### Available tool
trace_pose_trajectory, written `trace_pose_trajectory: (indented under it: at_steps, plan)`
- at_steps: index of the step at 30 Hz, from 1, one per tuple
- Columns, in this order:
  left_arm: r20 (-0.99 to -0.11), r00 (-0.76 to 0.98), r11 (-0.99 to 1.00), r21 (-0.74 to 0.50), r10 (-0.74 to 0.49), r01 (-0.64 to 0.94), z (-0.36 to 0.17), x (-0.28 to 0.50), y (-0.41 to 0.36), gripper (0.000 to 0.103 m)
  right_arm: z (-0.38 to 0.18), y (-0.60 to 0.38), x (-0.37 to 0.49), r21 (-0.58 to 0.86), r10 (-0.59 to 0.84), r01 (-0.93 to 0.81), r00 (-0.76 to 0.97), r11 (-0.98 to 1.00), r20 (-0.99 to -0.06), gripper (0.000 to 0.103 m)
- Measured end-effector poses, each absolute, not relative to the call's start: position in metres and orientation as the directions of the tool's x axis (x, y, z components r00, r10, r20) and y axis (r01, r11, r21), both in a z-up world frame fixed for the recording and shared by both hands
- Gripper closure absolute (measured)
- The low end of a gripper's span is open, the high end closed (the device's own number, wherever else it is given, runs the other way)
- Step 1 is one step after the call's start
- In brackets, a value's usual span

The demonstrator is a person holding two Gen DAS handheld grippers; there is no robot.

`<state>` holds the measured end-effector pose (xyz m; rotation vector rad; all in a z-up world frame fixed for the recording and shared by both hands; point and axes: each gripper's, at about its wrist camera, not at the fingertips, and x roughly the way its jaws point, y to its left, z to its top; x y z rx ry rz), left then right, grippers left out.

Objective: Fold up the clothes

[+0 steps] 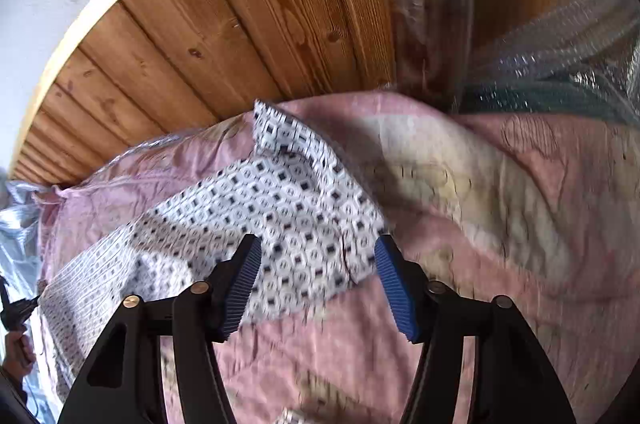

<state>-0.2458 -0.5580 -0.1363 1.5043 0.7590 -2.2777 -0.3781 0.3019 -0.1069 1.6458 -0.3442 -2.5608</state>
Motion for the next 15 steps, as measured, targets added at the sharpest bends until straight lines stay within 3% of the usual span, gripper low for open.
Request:
trace_pose_trajectory:
  at_steps: [2,4,6,9,11,13,15]
  plan:
    - [-0.919,-0.393,-0.819,-0.241,0.021,0.521,-0.136,-0.244,-0.552,0.098,-0.127,0.296,-0.398,0.177,-0.148,-0.049,-0.362,-0.983,-0.92,0.044]
    - [-0.92,-0.391,-0.815,-0.248,0.029,0.524,-0.138,-0.24,-0.548,0.098,-0.148,0.289,-0.419,0.124,-0.107,-0.038,-0.303,-0.992,-0.947,0.094]
    - [-0.92,-0.39,-0.816,-0.25,0.033,0.521,-0.138,-0.232,-0.545,0.097,-0.136,0.291,-0.412,0.068,-0.053,-0.031,-0.342,-0.997,-0.938,0.098]
    - [-0.915,-0.402,-0.819,-0.256,0.033,0.513,-0.133,-0.216,-0.544,0.097,-0.133,0.313,-0.397,-0.016,0.046,-0.092,-0.339,-0.996,-0.939,0.098]
    - [-0.914,-0.404,-0.818,-0.255,0.03,0.516,-0.13,-0.2,-0.543,0.097,-0.145,0.328,-0.389,-0.027,0.06,-0.113,-0.309,-0.993,-0.949,0.083]
    - [-0.916,-0.4,-0.815,-0.261,0.039,0.517,-0.129,-0.176,-0.539,0.097,-0.147,0.337,-0.377,0.063,-0.029,-0.111,-0.284,-0.992,-0.958,0.067]
    - [-0.923,-0.382,-0.817,-0.26,0.053,0.516,-0.128,-0.149,-0.53,0.097,-0.126,0.34,-0.349,0.133,-0.094,-0.097,-0.331,-0.986,-0.939,0.056]
